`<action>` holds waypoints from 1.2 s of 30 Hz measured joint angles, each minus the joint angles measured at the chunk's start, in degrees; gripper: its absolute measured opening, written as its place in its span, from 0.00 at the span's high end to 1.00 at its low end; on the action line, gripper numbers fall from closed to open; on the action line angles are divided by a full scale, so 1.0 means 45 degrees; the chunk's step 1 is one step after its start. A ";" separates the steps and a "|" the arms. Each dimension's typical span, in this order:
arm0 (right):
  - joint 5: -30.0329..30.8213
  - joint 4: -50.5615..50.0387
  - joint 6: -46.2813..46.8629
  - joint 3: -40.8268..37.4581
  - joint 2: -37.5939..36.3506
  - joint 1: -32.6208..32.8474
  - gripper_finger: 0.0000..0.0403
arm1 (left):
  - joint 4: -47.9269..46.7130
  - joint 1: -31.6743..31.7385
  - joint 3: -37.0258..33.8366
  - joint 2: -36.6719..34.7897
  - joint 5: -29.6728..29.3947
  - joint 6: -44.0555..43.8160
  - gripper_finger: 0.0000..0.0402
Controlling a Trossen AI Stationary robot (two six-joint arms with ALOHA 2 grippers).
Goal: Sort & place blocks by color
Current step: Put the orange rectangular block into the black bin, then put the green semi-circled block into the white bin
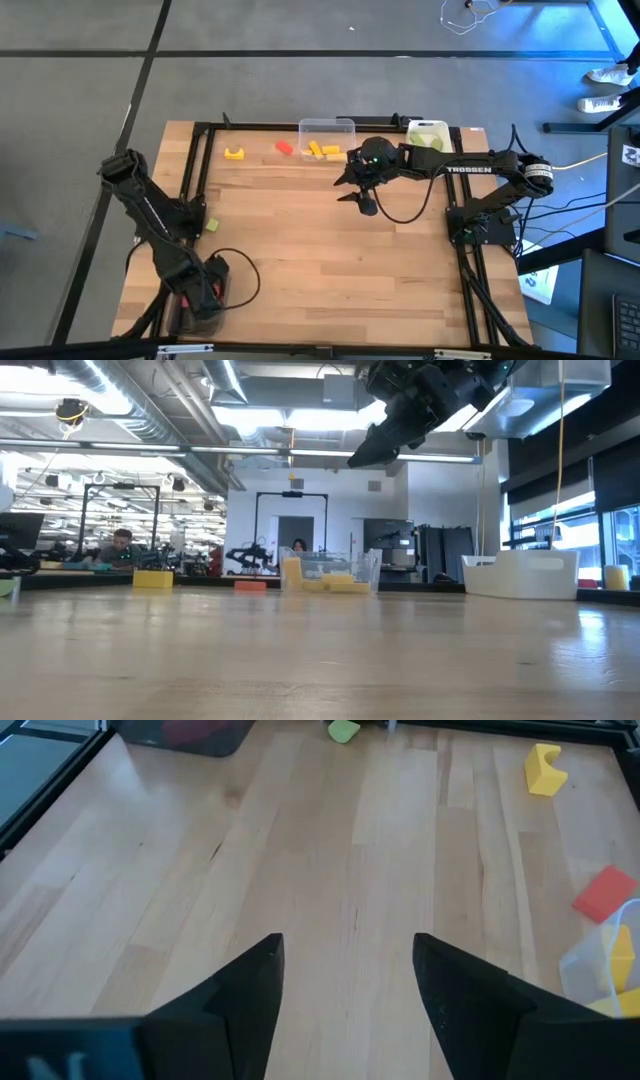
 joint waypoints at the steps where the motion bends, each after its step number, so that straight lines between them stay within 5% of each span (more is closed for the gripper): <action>1: 0.0000 0.0000 0.0005 0.0000 0.0000 0.0000 0.45 | -0.0092 0.0102 0.0251 0.0000 -0.0028 0.0240 0.70; 12: 0.0000 0.0000 -0.0024 0.0000 0.0000 0.0004 0.45 | -0.4578 0.1149 0.2767 -0.0020 -0.2904 0.1854 0.70; 19: 0.0000 -0.0015 0.0000 0.0000 0.0000 0.0005 0.45 | -0.7868 0.3584 0.2885 -0.0024 -0.3612 -0.0159 0.70; 30: 0.0000 -0.0019 0.0005 0.0000 0.0000 0.0000 0.45 | -0.7901 0.7389 0.1279 -0.0024 -0.3427 0.0713 0.70; 36: 0.0000 -0.0018 -0.0016 0.0000 0.0000 0.0000 0.45 | -0.5798 0.8262 -0.0278 -0.0024 -0.3237 0.0392 0.70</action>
